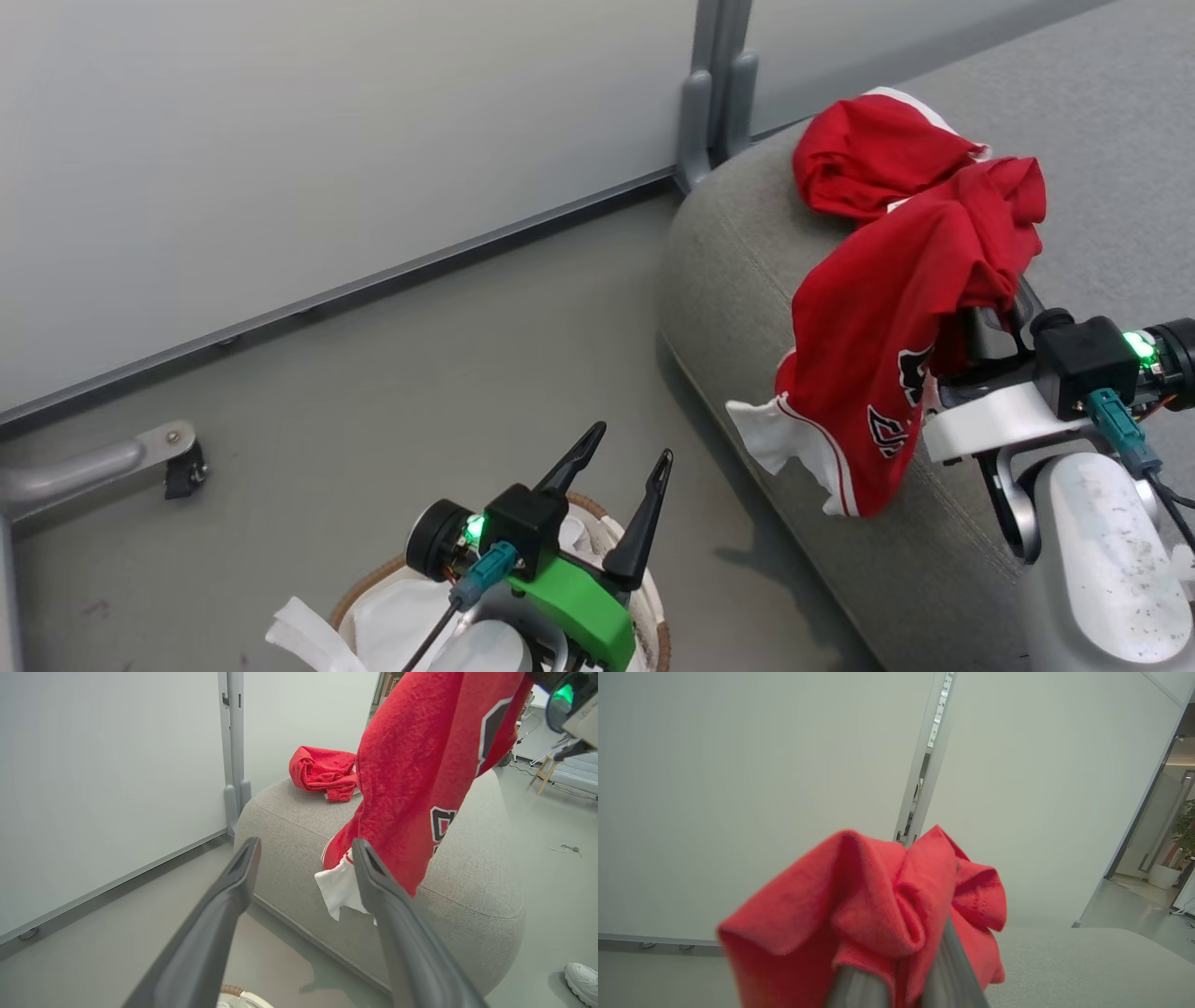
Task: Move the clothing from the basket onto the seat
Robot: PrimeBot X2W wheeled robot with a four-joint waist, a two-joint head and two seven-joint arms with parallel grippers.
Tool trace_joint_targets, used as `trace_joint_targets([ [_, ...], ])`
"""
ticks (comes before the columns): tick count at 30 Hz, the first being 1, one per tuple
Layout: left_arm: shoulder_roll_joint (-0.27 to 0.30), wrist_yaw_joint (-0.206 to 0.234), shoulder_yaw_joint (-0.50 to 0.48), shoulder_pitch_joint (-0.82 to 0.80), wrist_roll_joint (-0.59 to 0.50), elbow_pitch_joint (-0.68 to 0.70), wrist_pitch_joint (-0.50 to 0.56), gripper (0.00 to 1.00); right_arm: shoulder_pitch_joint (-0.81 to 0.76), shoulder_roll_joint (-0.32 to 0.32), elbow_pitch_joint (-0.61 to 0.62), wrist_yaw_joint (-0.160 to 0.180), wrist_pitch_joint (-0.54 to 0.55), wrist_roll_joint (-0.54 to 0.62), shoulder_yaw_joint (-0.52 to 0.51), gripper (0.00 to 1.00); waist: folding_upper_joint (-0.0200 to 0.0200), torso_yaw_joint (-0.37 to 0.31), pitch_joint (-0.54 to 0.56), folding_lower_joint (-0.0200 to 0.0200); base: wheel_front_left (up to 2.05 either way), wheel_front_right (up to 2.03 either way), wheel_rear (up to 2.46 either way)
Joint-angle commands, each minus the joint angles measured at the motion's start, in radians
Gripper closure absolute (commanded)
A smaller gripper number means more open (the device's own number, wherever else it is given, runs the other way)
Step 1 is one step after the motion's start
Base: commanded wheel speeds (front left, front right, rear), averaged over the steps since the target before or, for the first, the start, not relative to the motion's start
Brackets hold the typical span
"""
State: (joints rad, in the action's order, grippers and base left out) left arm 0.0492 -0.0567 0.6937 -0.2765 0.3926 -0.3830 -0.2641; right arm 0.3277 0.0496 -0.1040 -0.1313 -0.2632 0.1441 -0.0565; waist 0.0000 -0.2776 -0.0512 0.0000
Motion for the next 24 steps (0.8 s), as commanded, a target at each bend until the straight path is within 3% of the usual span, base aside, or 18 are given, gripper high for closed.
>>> trace_joint_targets([
  [1, 0.002, 0.003, 0.001, -0.014, -0.009, 0.0, 0.0, 0.0, -0.01, 0.002, 0.007, 0.001, -0.002, 0.003, -0.011, 1.0, 0.0, -0.118, -0.041, 0.0, 0.0, 0.0, 0.0],
  [10, 0.003, -0.002, 0.027, -0.024, -0.004, -0.007, 0.0, 0.0, -0.045, 0.002, 0.028, 0.001, -0.002, -0.008, -0.109, 1.0, 0.0, -0.173, -0.058, 0.0, 0.0, 0.0, 0.0],
  [19, 0.003, -0.013, 0.024, -0.031, -0.019, 0.008, 0.0, 0.0, 0.0, 0.007, 0.067, 0.001, -0.002, 0.035, -0.17, 1.0, 0.0, -0.135, -0.089, 0.0, 0.0, 0.0, 0.0],
  [24, 0.003, -0.016, 0.019, -0.048, -0.036, 0.026, 0.0, 0.0, 0.103, 0.08, 0.093, 0.001, -0.002, 0.064, -0.185, 1.0, 0.0, -0.099, -0.137, 0.0, 0.0, 0.0, 0.0],
])
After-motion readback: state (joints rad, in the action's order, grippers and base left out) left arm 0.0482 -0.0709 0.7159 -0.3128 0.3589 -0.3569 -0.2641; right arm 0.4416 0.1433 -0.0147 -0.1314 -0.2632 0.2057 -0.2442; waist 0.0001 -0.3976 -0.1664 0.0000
